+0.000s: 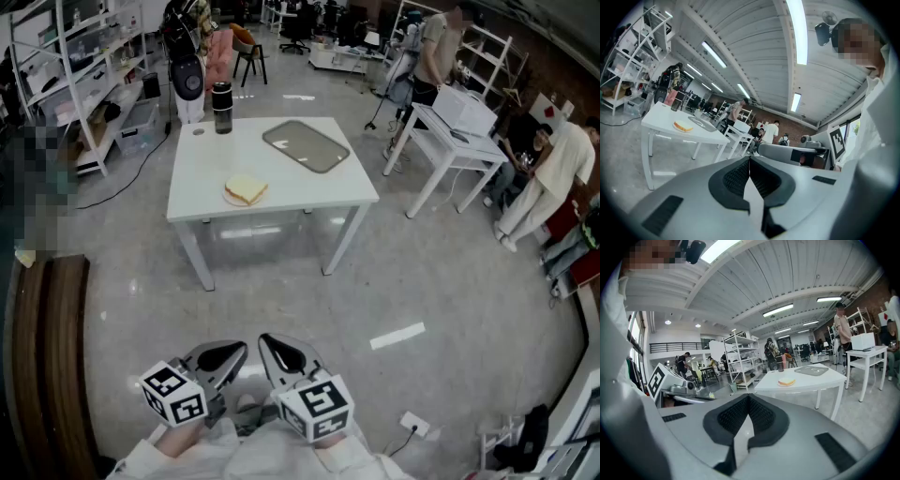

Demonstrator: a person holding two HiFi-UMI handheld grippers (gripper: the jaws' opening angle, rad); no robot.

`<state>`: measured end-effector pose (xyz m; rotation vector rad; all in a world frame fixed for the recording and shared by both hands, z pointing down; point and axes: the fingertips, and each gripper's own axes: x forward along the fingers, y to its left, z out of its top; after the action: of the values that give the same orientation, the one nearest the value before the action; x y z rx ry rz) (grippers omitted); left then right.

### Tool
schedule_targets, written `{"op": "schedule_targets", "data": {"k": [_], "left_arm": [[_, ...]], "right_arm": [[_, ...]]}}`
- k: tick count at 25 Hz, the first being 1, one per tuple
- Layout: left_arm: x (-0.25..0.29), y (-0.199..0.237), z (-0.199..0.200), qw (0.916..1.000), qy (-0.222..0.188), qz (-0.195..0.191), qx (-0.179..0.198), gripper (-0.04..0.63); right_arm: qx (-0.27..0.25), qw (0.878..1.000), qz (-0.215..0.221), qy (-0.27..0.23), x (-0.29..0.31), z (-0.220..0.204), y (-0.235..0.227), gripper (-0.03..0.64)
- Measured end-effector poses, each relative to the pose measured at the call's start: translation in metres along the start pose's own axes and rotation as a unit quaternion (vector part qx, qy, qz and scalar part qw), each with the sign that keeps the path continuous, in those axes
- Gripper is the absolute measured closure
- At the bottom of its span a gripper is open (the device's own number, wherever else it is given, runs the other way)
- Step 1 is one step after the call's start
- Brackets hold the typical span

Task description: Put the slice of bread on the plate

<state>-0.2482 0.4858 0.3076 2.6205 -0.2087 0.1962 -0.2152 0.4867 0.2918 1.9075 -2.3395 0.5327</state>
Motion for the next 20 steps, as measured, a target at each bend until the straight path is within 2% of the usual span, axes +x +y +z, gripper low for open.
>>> {"op": "schedule_targets", "data": {"k": [7, 20], "left_arm": [[-0.001, 0.010, 0.002, 1.0000, 0.003, 0.006, -0.005, 0.586], [0.020, 0.006, -0.006, 0.9998, 0.016, 0.000, -0.013, 0.586]], "right_arm": [[0.001, 1.000, -0.015, -0.003, 0.002, 0.004, -0.012, 0.603], [0.011, 1.000, 0.002, 0.004, 0.003, -0.003, -0.020, 0.603]]}}
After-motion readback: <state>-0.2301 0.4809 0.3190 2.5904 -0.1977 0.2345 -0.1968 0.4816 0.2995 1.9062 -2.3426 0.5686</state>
